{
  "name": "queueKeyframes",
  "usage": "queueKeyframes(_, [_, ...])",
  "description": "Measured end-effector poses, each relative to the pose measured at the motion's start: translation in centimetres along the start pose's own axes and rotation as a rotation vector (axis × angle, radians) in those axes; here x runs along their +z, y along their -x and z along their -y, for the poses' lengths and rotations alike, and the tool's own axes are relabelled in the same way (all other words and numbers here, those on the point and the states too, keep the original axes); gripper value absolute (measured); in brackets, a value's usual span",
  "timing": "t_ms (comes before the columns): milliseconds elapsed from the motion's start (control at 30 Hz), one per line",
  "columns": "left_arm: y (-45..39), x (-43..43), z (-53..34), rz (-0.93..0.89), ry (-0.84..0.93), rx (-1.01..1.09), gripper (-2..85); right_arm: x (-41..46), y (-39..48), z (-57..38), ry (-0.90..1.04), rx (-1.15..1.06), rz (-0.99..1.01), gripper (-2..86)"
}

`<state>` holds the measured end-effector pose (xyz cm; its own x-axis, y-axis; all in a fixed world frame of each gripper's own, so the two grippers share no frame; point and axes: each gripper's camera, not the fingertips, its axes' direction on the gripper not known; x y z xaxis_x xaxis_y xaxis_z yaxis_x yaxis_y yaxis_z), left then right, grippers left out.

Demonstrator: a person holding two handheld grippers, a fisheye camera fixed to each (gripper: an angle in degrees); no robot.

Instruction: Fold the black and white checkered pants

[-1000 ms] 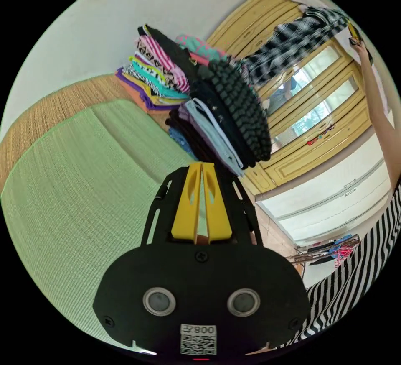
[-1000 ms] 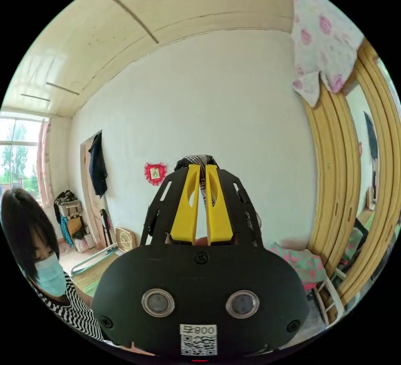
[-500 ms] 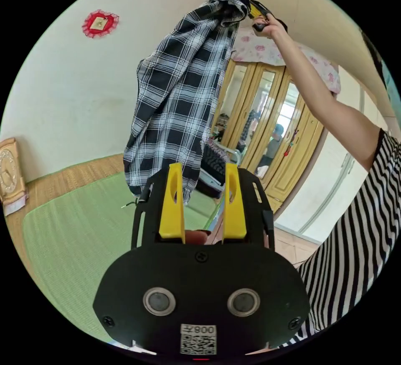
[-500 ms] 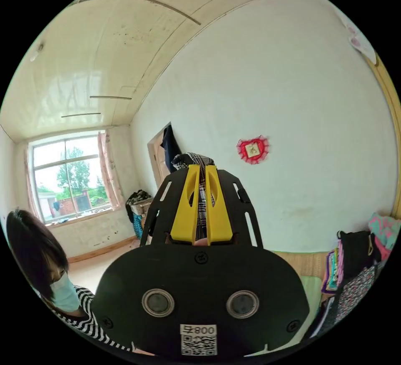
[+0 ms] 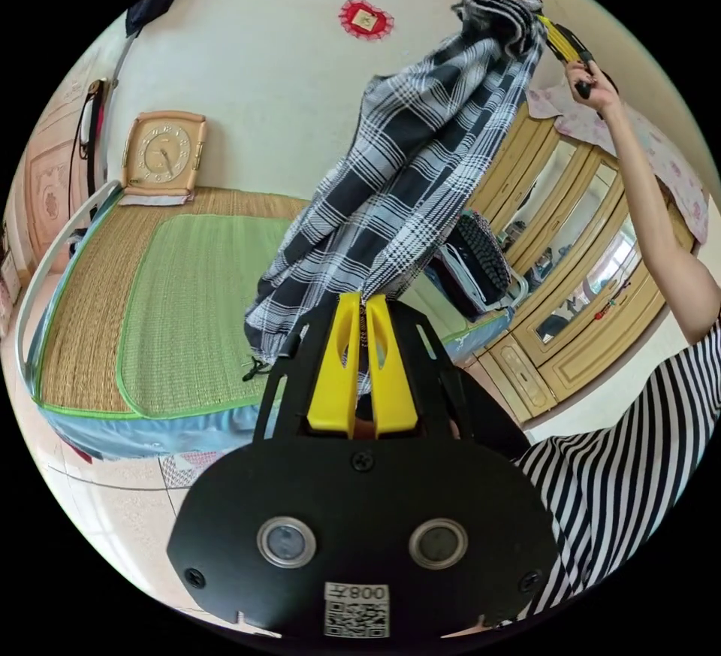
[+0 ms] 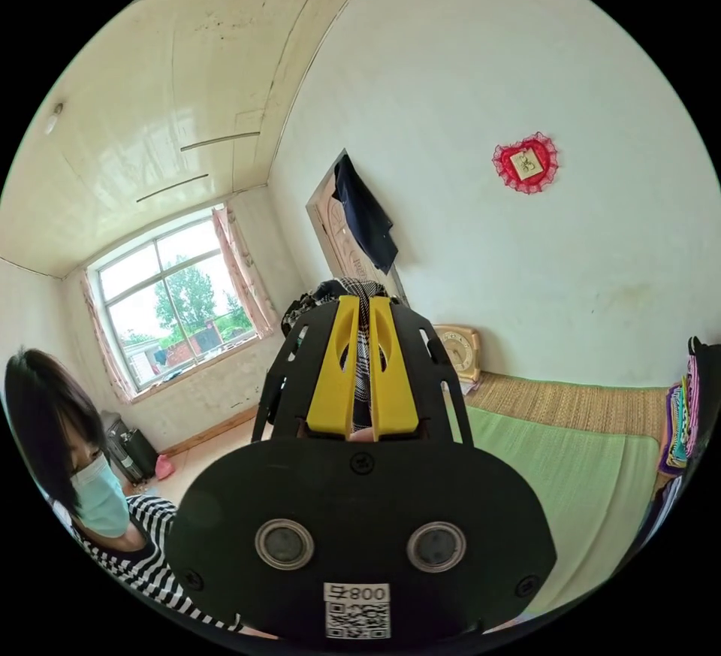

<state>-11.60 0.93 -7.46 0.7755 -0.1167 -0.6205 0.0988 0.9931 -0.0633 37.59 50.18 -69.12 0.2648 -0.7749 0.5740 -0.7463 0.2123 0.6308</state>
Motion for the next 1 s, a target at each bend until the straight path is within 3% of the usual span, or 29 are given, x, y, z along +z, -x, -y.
queueKeyframes(400, [3.5,-13.9,-3.6,0.035,-0.135,-0.112,0.6,-4.8,-4.0,-10.6,0.013,0.084,-0.138,1.6])
queueKeyframes(1000, [1.8,-25.0,-1.2,0.082,-0.272,-0.104,0.5,-19.6,-11.5,-23.0,-0.016,0.173,-0.154,1.6])
